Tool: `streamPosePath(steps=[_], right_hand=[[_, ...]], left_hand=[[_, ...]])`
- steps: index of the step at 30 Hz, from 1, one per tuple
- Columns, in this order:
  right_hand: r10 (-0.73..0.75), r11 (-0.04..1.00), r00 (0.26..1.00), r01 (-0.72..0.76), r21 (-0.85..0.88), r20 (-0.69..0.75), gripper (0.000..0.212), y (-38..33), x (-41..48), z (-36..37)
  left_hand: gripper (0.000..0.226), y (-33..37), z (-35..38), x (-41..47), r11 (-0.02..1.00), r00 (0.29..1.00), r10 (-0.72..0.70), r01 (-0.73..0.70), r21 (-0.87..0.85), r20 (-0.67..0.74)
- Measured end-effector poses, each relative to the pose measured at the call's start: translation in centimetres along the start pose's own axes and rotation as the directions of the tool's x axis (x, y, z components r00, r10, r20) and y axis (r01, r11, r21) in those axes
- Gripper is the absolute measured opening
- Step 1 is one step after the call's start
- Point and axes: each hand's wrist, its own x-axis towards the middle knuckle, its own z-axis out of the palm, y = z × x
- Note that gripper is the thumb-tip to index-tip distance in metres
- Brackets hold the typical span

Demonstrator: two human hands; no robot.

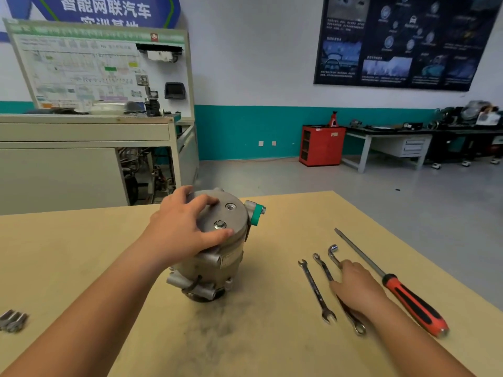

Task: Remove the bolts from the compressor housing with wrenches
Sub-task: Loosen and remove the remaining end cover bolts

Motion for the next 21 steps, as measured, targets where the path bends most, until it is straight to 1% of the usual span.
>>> streamPosePath(steps=[3,6,8,9,10,12,14,16,18,19,21], right_hand=[[-0.048,0.991,0.997,0.040,-0.129,-0.053,0.037,-0.3,0.6,0.8],[-0.105,0.963,0.993,0.086,-0.255,-0.060,0.019,-0.5,0.8,1.4],[-0.116,0.963,0.992,0.102,-0.251,-0.043,0.012,-0.7,0.9,1.5],[-0.113,0.972,0.993,0.104,-0.211,-0.033,0.012,-0.7,1.1,1.4],[-0.104,0.986,0.994,0.098,-0.135,-0.034,0.012,-0.8,1.1,1.1],[-0.087,0.990,0.993,0.095,0.107,-0.074,0.014,-1.4,0.9,-0.1],[-0.112,0.918,0.987,0.148,0.367,-0.118,0.014,-2.5,-0.2,-1.8],[-0.167,0.781,0.973,0.229,0.581,-0.159,0.014,-4.2,-2.1,-3.6],[-0.245,0.602,0.955,0.285,0.746,-0.168,0.016,-6.4,-4.6,-5.2],[-0.290,0.525,0.945,0.290,0.800,-0.152,0.018,-7.6,-5.9,-5.9],[-0.366,0.420,0.926,0.250,0.872,-0.089,0.022,-10.0,-8.4,-7.1]], left_hand=[[0.072,0.4,0.1,-0.3,0.996,0.999,-0.024,0.027,0.080,-0.037],[0.081,0.6,0.2,-0.5,0.995,0.998,-0.039,0.043,0.092,-0.051],[0.082,0.8,0.3,-0.2,0.990,0.998,-0.048,0.052,0.133,-0.032],[0.082,0.8,0.4,0.0,0.985,0.999,-0.047,0.049,0.164,-0.017],[0.082,0.8,0.4,0.2,0.982,0.999,-0.041,0.042,0.187,-0.006],[0.083,0.8,0.7,0.4,0.982,1.000,-0.021,0.021,0.186,-0.002],[0.084,0.7,0.9,0.4,0.988,1.000,0.000,0.004,0.151,-0.028],[0.086,0.6,1.2,0.4,0.995,0.998,0.004,0.002,0.102,-0.056],[0.086,0.5,1.5,0.2,0.998,0.997,-0.005,0.010,0.064,-0.074],[0.086,0.4,1.7,0.1,0.998,0.996,-0.011,0.016,0.053,-0.083],[0.087,0.3,1.9,-0.1,0.999,0.994,-0.023,0.028,0.042,-0.106]])
